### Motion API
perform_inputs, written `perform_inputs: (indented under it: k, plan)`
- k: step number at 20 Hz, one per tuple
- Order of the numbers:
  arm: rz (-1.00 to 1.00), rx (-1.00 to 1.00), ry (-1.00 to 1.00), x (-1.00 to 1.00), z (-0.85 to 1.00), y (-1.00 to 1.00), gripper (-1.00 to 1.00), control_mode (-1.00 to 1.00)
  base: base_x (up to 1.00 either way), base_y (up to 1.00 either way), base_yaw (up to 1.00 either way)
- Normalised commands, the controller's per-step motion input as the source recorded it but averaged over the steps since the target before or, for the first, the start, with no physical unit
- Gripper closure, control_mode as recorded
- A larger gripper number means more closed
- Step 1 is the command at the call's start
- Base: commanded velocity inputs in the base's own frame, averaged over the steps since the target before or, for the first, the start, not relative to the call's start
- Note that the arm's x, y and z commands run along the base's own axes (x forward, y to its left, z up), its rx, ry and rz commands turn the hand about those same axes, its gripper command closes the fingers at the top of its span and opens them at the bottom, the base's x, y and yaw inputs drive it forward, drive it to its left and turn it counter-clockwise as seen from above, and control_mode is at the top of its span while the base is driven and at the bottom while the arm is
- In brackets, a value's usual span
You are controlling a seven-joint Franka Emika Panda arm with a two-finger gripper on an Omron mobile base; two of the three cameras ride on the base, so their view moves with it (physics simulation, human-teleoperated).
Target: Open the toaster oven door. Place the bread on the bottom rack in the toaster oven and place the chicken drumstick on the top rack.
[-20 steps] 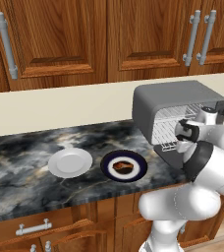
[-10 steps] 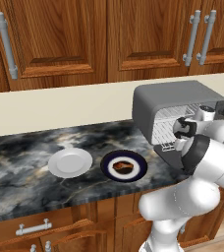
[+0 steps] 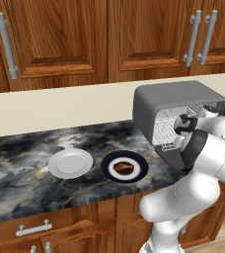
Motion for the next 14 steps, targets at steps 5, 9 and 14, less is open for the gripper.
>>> perform_inputs:
  k: [5, 9, 14]
  plan:
    - [0.0, 0.0, -0.09, 0.14, 0.02, 0.0, -1.0, -1.0, 0.0, 0.0, 0.0]
    - [0.0, 0.0, -0.06, 0.34, 0.01, 0.0, -1.0, -1.0, 0.0, 0.0, 0.0]
    - [0.0, 0.01, -0.03, 0.42, 0.0, 0.0, -1.0, -1.0, 0.0, 0.0, 0.0]
